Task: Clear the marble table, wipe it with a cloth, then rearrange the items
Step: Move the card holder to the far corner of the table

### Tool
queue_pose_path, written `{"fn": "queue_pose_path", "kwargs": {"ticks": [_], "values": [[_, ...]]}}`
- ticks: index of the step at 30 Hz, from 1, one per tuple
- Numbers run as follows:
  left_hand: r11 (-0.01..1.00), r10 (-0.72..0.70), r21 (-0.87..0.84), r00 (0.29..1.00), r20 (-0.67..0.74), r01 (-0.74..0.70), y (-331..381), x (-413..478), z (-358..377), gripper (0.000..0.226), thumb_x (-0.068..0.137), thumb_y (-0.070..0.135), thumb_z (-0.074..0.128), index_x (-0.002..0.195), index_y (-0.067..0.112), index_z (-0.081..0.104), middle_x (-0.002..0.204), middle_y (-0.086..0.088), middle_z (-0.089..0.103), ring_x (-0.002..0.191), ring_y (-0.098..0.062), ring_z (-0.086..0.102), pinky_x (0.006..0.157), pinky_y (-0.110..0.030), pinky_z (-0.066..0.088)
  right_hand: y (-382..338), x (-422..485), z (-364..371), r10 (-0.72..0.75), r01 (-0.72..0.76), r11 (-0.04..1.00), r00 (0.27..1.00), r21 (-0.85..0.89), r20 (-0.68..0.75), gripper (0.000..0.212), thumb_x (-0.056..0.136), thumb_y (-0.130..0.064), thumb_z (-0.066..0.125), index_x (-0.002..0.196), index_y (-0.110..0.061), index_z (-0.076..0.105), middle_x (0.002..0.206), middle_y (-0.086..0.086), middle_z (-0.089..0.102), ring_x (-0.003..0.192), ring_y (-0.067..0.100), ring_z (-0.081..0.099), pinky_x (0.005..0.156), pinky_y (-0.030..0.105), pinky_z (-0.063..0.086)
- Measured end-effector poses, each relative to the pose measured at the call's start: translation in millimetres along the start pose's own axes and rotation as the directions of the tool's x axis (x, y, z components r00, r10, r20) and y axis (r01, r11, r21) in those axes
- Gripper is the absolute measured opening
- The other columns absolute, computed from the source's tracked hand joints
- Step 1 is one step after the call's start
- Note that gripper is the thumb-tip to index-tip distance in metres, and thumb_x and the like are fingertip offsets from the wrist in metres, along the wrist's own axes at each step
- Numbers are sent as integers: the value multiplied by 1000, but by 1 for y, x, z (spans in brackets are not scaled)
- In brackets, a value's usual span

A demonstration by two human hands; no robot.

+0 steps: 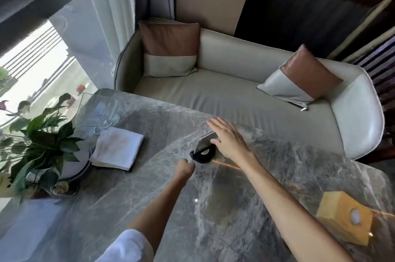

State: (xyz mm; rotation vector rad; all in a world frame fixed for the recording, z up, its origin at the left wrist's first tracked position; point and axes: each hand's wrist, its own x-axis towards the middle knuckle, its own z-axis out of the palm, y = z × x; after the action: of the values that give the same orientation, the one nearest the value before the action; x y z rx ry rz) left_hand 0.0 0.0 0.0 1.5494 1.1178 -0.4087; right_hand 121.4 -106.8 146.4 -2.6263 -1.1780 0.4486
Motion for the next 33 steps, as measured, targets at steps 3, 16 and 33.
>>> {"fn": "queue_pose_path", "kwargs": {"ticks": [3, 16, 33], "values": [[990, -2, -138, 999, 39, 8, 8, 6, 0, 6, 72, 10, 43, 66, 8, 41, 59, -8, 42, 52, -20, 41, 51, -26, 31, 4, 12, 13, 10, -9, 999, 1000, -45, 17, 46, 91, -13, 61, 136, -21, 54, 142, 0, 55, 137, 18, 43, 119, 34, 22], [962, 170, -256, 945, 278, -97, 21, -36, -9, 36, 82, -5, 42, 103, 17, 61, 97, -7, 54, 76, -11, 47, 66, -24, 38, 5, -37, 21, 186, -176, 982, 965, 70, -187, 17, 88, -25, 63, 101, -30, 73, 101, -9, 71, 99, 18, 63, 80, 32, 48], [959, 284, -71, 927, 245, -275, -133, -219, 83, 28, 66, 1, 44, 83, -2, 66, 68, -3, 59, 64, -14, 50, 63, -29, 37, 13, -405, 84, 801, -366, 133, 587, 921, 118, 15, 89, -7, 66, 74, -11, 70, 70, -11, 74, 68, 1, 61, 63, 15, 47]]}}
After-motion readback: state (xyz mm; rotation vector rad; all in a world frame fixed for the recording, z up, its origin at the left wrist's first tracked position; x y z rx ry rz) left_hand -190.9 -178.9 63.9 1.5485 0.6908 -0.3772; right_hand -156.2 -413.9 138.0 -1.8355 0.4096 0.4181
